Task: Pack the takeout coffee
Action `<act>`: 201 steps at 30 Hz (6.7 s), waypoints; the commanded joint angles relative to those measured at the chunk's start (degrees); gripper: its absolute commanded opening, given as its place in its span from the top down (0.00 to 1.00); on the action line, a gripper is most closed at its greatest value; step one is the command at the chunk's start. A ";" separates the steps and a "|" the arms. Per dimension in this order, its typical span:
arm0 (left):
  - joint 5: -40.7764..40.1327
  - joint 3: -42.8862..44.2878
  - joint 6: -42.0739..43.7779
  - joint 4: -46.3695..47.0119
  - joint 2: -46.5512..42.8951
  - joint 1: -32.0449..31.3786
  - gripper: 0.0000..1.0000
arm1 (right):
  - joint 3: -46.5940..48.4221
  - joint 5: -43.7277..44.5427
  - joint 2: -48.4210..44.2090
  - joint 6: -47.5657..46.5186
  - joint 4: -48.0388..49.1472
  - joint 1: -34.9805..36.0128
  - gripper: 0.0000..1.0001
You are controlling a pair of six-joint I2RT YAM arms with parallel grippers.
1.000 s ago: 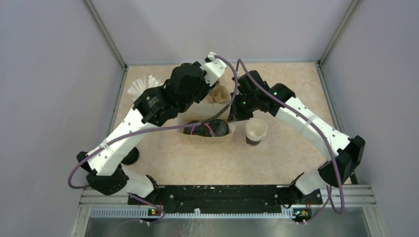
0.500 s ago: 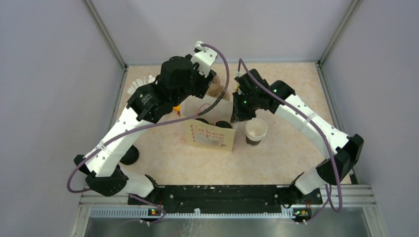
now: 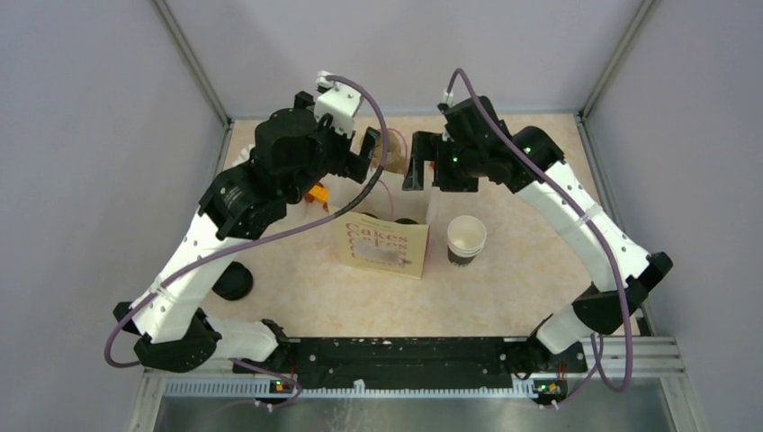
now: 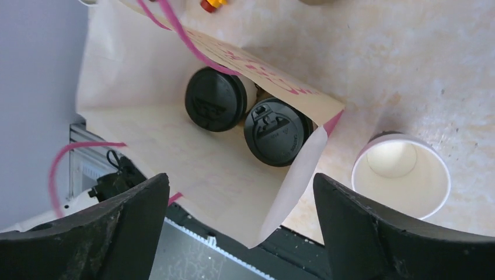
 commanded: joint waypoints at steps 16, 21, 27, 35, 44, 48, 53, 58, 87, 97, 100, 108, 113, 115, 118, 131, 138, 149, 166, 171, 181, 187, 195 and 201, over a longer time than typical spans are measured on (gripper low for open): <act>-7.87 4.56 -18.84 -4.90 4.92 26.56 0.03 | -8.80 8.35 -17.91 -11.47 10.93 -0.63 0.05; -3.04 -7.31 -25.35 -0.32 1.69 39.05 0.17 | -17.44 4.06 -25.11 -11.79 15.60 -0.63 0.09; -0.89 -16.13 -32.72 -0.16 -1.86 49.08 0.29 | -20.86 2.58 -29.95 -12.45 15.74 -0.63 0.09; 6.37 -23.14 -36.58 2.76 -3.15 50.37 0.45 | -22.74 -0.21 -32.42 -15.28 14.54 -0.63 0.08; 9.60 -26.30 -33.71 6.51 -4.37 50.34 0.53 | -21.97 -1.83 -31.65 -18.09 13.48 -0.63 0.07; 10.40 -27.18 -33.72 6.80 -4.29 50.37 0.55 | -22.14 -2.02 -31.51 -18.41 13.30 -0.63 0.07; 10.11 -28.08 -31.86 7.90 -4.51 50.38 0.58 | -22.15 -1.79 -31.62 -18.05 13.44 -0.63 0.07; 9.39 -28.96 -30.18 8.85 -3.90 50.39 0.60 | -22.62 -2.38 -31.54 -17.08 13.88 -0.63 0.07; 10.91 -25.07 -23.89 12.43 -4.58 50.35 1.00 | -22.12 -3.08 -29.55 -15.09 13.75 -0.63 0.07; 13.18 -16.06 -23.81 7.33 -9.66 50.27 1.00 | -21.39 -4.41 -28.55 -14.23 15.55 -0.63 0.07; 17.12 -9.01 -23.51 3.89 -9.85 50.34 1.00 | -21.75 -2.55 -28.87 -13.27 16.37 -0.63 0.07; 30.68 2.43 -26.51 -5.28 -11.53 50.33 1.00 | -21.99 -0.60 -29.63 -10.70 18.37 -0.63 0.08; 38.00 7.84 -29.62 -7.73 -12.47 50.33 1.00 | -20.71 -0.14 -28.80 -10.89 18.97 -0.63 0.08; 42.18 7.69 -31.05 -5.13 -13.84 50.38 1.00 | -20.17 0.02 -28.35 -10.98 19.18 -0.58 0.08; 49.02 7.68 -34.29 1.16 -14.82 50.29 1.00 | -19.53 0.69 -27.66 -10.91 19.03 -0.63 0.08; 67.59 -10.88 -55.00 28.53 -15.16 50.25 1.00 | -20.86 3.09 -27.96 -10.55 21.60 -0.60 0.08; 68.58 -15.76 -58.26 34.54 -13.43 49.45 1.00 | -22.87 3.64 -29.08 -9.45 23.29 -0.62 0.08; 51.78 -22.40 -55.31 38.16 -8.52 21.68 1.00 | -23.99 5.43 -30.40 -10.46 22.58 -0.63 0.08; 32.59 -23.03 -46.47 22.30 -4.88 14.33 0.45 | -24.51 7.37 -32.11 -11.82 21.58 -0.62 0.08; 22.51 -9.89 -36.13 7.49 -1.96 15.11 0.13 | -24.44 6.55 -31.56 -11.66 22.07 -0.64 0.08; 5.53 -4.43 -24.62 -10.19 3.31 30.86 0.01 | -25.08 4.52 -30.74 -10.94 22.86 -0.63 0.08; 5.51 -16.01 -21.44 -4.19 0.14 37.84 0.08 | -25.89 4.99 -31.45 -11.05 21.91 -0.62 0.08; 10.14 -19.67 -25.34 -1.74 0.03 45.07 0.49 | -27.87 6.64 -33.99 -11.77 20.13 -0.63 0.08; 11.64 -23.40 -26.61 1.46 -1.43 49.19 0.58 | -27.84 7.46 -34.79 -12.81 19.63 -0.63 0.08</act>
